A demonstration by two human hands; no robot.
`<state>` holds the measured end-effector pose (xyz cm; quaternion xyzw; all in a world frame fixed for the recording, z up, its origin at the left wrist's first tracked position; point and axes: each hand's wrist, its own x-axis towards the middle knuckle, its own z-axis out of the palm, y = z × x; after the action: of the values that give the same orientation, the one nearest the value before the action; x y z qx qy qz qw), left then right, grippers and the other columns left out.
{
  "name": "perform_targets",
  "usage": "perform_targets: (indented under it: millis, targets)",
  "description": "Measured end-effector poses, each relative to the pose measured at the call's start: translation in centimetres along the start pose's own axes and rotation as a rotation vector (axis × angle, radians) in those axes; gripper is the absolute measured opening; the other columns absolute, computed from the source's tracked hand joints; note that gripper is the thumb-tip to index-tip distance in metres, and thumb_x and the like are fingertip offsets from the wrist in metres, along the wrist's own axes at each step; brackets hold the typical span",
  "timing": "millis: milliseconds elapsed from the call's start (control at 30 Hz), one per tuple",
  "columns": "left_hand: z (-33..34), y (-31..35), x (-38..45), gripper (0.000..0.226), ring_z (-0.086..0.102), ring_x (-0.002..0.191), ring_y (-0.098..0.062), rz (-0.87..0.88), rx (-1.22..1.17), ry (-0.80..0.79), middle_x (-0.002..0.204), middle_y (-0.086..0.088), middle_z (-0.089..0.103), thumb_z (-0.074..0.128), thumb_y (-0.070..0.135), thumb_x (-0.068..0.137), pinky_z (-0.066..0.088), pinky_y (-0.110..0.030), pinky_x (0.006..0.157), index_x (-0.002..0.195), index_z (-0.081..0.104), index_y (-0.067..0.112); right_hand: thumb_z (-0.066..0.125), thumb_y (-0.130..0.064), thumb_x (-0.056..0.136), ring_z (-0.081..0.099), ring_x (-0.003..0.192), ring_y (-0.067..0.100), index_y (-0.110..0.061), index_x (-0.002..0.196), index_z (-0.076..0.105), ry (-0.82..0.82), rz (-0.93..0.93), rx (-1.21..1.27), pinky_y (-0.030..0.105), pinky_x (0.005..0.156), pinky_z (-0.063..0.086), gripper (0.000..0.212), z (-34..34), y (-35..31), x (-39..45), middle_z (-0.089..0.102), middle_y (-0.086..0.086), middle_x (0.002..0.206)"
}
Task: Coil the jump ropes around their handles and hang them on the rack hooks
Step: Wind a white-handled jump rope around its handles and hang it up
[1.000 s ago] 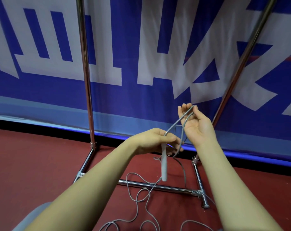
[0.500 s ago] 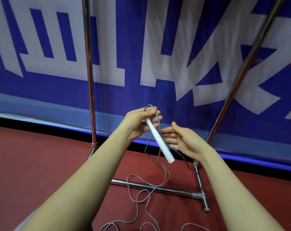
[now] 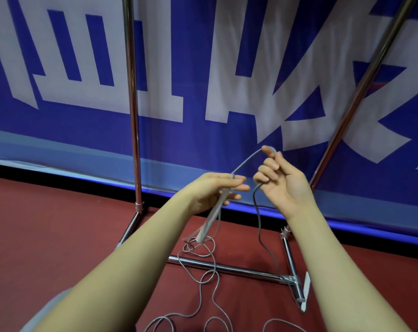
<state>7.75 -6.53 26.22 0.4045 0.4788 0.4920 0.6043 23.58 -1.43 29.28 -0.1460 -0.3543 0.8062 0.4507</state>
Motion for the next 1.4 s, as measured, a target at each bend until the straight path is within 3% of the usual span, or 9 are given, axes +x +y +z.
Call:
perform_targets:
  millis: [167,333,433,567,767,900,1100,1233,1400]
  targets:
    - [1.3,-1.1,0.2,0.026,0.063,0.069,-0.011,-0.045,0.095,-0.187,0.106,-0.007,0.069,0.061,0.002,0.089,0.044,-0.018,0.058,0.114,0.065,0.010,0.034,-0.018,0.102,0.030,0.040,0.005,-0.004,0.096,0.057,0.058,-0.074,0.280,0.015,0.044,0.033,0.027,0.7,0.3,0.1,0.035,-0.006,0.051]
    - [2.4,-1.6,0.2,0.007,0.060,0.055,-0.007,0.002,0.131,-0.096,0.069,-0.001,0.069,0.063,0.001,0.088,0.047,-0.016,0.054,0.088,0.068,0.006,0.037,-0.017,0.102,0.037,0.045,0.007,-0.003,0.096,0.057,0.136,-0.118,0.369,0.018,0.048,0.040,0.025,0.0,-0.3,0.3,0.042,-0.003,0.057]
    - [1.9,-1.1,0.5,0.006,0.062,0.053,-0.008,0.024,0.022,0.009,0.069,-0.004,0.070,0.064,0.004,0.088,0.052,-0.017,0.055,0.084,0.066,0.006,0.041,-0.020,0.101,0.060,0.063,0.011,-0.006,0.096,0.061,0.208,-0.096,0.219,0.024,0.062,0.053,0.025,-0.8,-0.1,0.5,0.061,0.000,0.072]
    - [0.9,0.7,0.6,0.007,0.065,0.056,-0.009,0.103,-0.129,0.143,0.072,-0.005,0.072,0.062,0.005,0.089,0.055,-0.019,0.056,0.086,0.067,0.007,0.043,-0.024,0.101,0.063,0.085,0.017,-0.009,0.096,0.064,0.218,0.067,-0.075,0.029,0.077,0.053,0.026,-2.1,0.6,0.2,0.071,0.003,0.085]
    - [-0.3,3.3,-0.3,0.005,0.067,0.056,-0.010,0.151,-0.285,0.288,0.069,-0.006,0.071,0.065,0.009,0.088,0.056,-0.019,0.056,0.085,0.066,0.005,0.044,-0.024,0.099,0.067,0.085,0.018,-0.009,0.102,0.067,0.013,0.279,-0.668,0.030,0.083,0.052,0.028,-3.1,1.6,-0.6,0.071,0.008,0.100]
    - [-0.8,3.5,-0.6,0.008,0.067,0.055,-0.010,0.147,-0.325,0.326,0.068,-0.006,0.071,0.065,0.011,0.090,0.055,-0.018,0.053,0.086,0.066,0.004,0.047,-0.011,0.098,0.062,0.068,0.014,-0.007,0.103,0.066,-0.084,0.304,-0.773,0.029,0.075,0.049,0.020,-2.4,2.1,-1.1,0.067,0.003,0.076]
    - [-1.6,3.2,-0.9,0.024,0.069,0.058,-0.013,0.056,-0.310,0.238,0.084,-0.012,0.071,0.058,0.026,0.095,0.052,-0.019,0.048,0.088,0.065,0.004,0.038,-0.009,0.099,0.029,0.041,0.005,-0.004,0.100,0.059,0.031,0.145,-0.363,0.017,0.043,0.032,0.022,-1.1,1.4,-0.7,0.038,-0.004,0.055]
    - [-1.2,2.0,-0.6,0.027,0.060,0.049,-0.008,-0.079,-0.071,0.082,0.088,-0.006,0.072,0.052,0.031,0.097,0.042,-0.015,0.042,0.092,0.064,0.007,0.038,-0.013,0.100,0.026,0.039,0.005,-0.006,0.100,0.059,0.065,0.044,-0.102,0.016,0.041,0.028,0.023,-0.3,0.7,-0.6,0.032,-0.006,0.051]
    - [-0.7,0.3,-0.8,0.011,0.061,0.056,-0.007,-0.113,0.179,-0.100,0.093,-0.006,0.072,0.059,0.008,0.092,0.043,-0.015,0.048,0.098,0.069,0.005,0.035,-0.015,0.101,0.026,0.038,0.005,-0.009,0.097,0.058,0.105,-0.060,0.152,0.015,0.041,0.027,0.025,-0.4,0.9,0.0,0.031,-0.007,0.048]
